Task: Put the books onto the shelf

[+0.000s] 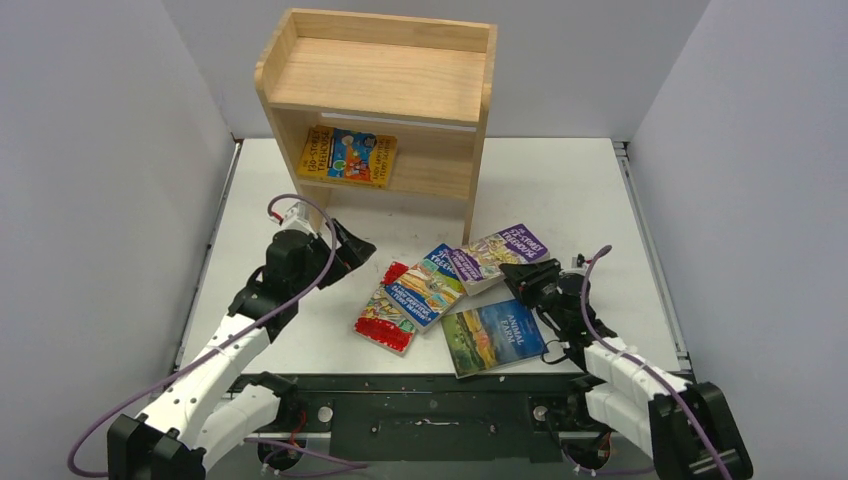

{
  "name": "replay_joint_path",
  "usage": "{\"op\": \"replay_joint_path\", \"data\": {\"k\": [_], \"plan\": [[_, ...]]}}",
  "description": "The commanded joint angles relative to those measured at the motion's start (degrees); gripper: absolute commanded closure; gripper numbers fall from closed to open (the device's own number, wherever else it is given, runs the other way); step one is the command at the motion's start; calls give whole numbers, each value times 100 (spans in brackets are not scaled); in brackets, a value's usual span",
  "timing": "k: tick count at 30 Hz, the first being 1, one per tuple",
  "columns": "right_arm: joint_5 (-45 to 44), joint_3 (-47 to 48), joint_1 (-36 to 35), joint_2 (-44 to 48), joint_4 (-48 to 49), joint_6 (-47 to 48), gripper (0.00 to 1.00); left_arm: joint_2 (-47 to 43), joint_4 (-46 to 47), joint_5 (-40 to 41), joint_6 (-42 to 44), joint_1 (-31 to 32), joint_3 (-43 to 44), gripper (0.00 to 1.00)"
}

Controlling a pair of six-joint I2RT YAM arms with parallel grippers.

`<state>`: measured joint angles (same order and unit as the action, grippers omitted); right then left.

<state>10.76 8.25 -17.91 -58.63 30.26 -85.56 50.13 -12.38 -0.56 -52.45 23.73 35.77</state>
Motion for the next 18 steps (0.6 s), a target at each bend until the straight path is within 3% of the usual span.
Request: {"op": "replay_joint_path", "data": {"k": [1, 4, 9, 14, 18], "plan": [[1144, 493, 423, 841, -1272, 1536, 95, 397, -558, -988, 735, -243, 931, 4], [2208, 744, 465, 938, -1624, 2323, 95, 576, -764, -1742, 1035, -260, 1194, 4], [3882, 1115, 402, 890, -1891, 3232, 95, 977, -261, -3727, 1230, -244, 1163, 4], [4890, 1347, 354, 982, -1753, 3366, 95, 1223, 260, -4603, 1077, -123, 812, 4], [5626, 1344, 124, 797, -743, 2884, 95, 1255, 1263, -5425, 649, -112, 476, 4]]}}
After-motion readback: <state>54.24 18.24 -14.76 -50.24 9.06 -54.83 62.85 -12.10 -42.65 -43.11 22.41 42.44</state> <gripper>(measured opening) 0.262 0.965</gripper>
